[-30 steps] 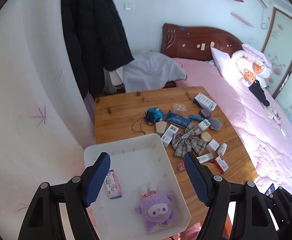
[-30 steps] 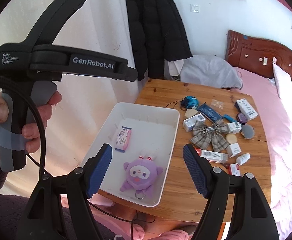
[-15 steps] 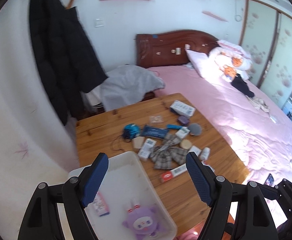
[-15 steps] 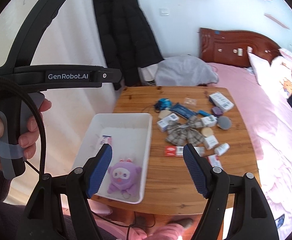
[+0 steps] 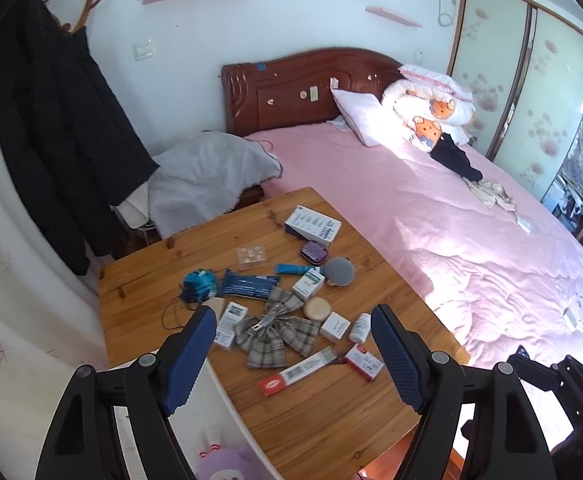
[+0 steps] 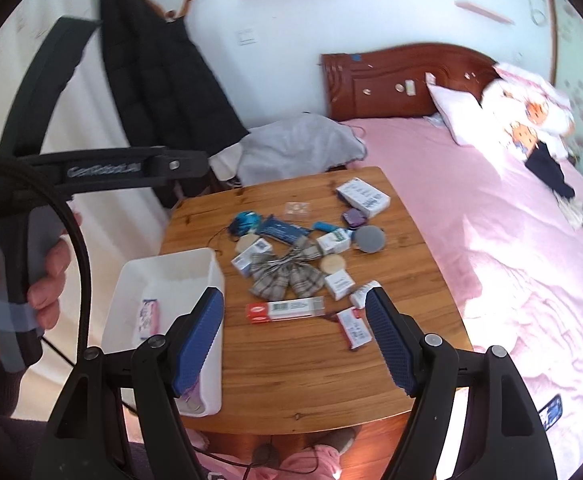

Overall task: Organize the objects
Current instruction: 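Withdraw both tools from the tray back over the table, then grasp the red-and-white medicine box with the right tool while the left grasps the toothpaste box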

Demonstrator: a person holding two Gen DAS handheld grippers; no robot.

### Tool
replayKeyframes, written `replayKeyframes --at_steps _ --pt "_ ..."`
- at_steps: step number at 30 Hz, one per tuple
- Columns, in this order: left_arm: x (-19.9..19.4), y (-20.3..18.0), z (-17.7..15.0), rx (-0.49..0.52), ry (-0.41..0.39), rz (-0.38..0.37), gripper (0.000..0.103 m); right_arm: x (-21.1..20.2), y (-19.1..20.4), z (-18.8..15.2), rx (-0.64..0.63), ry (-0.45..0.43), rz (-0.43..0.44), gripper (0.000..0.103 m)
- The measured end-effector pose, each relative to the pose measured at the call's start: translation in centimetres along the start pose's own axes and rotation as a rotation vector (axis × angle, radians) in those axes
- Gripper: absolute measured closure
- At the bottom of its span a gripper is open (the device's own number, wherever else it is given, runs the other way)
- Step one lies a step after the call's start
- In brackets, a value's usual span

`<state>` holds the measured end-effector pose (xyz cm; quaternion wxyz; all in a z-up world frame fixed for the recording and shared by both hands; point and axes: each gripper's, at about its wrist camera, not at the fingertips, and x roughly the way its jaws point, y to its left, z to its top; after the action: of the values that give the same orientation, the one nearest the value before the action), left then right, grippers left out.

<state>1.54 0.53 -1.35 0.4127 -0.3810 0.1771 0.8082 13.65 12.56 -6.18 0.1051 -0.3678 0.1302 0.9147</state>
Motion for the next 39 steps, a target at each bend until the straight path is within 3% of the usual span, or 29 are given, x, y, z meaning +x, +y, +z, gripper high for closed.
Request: replayKeyframes --at_steps 9,16,22,27,31,39 --pt "4.6 -2.9 1.7 0.057 0.056 0.004 0.023 2.6 -5.2 1.4 0.054 0.02 -0.027 0.026" --pt "9.4 -5.3 1.4 0.134 0.13 0.043 0.023 6.1 -9.2 0.4 0.112 0.089 -0.016 0.026" --pt "14.5 -5.4 -1.4 0.163 0.282 0.065 0.023 10.0 -11.6 -1.8 0.135 0.174 -0.009 0.026" --pt "18.9 -4.1 -5.0 0.194 0.425 0.13 0.023 14.0 -13.2 -4.2 0.185 0.254 0.023 0.026" --pt "21.6 -2.9 -7.3 0.226 0.496 0.187 0.023 16.9 -13.7 -5.9 0.187 0.318 0.039 0.026" --pt "25.6 -2.2 -10.4 0.311 0.606 0.16 0.023 21.3 -13.0 -8.8 0.13 0.41 0.079 0.026"
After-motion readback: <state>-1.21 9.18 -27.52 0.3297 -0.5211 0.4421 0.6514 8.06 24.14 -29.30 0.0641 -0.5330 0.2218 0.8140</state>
